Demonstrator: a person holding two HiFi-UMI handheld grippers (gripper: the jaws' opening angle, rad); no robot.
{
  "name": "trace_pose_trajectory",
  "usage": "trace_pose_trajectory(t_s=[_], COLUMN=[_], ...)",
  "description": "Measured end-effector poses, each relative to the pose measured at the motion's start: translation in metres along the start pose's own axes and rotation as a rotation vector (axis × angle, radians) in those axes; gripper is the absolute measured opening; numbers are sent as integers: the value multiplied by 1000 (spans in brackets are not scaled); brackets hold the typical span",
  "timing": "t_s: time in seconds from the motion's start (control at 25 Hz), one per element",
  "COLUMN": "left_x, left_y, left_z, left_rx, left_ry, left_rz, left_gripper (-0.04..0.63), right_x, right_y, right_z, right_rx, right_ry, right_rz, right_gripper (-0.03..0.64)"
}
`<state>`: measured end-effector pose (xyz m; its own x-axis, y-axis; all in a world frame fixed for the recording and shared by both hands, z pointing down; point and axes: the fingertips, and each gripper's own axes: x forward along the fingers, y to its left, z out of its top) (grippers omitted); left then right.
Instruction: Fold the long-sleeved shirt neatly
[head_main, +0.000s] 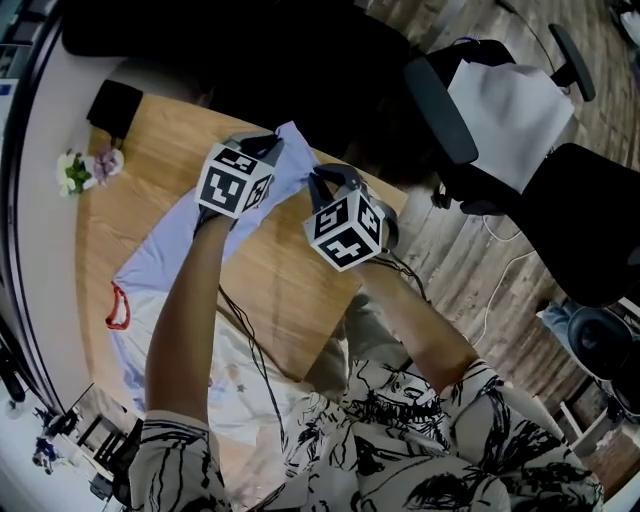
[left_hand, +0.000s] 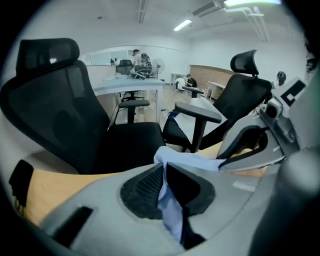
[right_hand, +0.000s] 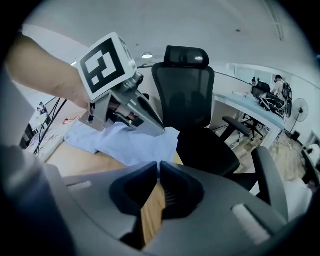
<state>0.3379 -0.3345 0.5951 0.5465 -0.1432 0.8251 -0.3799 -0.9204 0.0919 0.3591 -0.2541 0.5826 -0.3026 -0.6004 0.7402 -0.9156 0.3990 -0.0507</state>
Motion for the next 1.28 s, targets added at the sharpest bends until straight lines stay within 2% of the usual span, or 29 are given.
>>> trace_pose_trajectory(t_s=[0.12, 0.28, 0.36, 0.64, 0.76, 0.88, 1.08, 1.28], left_x=[-11, -50, -79, -236, -311, -378, -476, -550], left_y=[1, 9, 13, 25, 28, 24, 15, 3], left_z=[5, 22, 28, 40, 35, 14, -45, -117], left_rx=[30, -72, -94, -158, -143, -103, -110, -123], left_ry=[-43, -186, -239, -463, -527, -564, -631, -647], left_rz=[32, 53, 59, 95, 168, 254, 347, 387], left_gripper=[30, 29, 29, 29, 29, 29, 29, 29], right_x=[-6, -28, -42, -122, -161, -197, -228, -243], right_y=[-1, 7, 17, 86, 136, 199, 303, 396], right_z=[13, 45, 67, 176, 223, 254, 278, 282], right_rx=[2, -16, -27, -93, -161, -232, -314, -342], right_ry=[-34, -112, -161, -388, -469, -530, -581, -582], right_rz=[-1, 9, 27, 143, 232, 316, 403, 473], right_gripper=[29, 28, 28, 28, 28, 28, 28, 28])
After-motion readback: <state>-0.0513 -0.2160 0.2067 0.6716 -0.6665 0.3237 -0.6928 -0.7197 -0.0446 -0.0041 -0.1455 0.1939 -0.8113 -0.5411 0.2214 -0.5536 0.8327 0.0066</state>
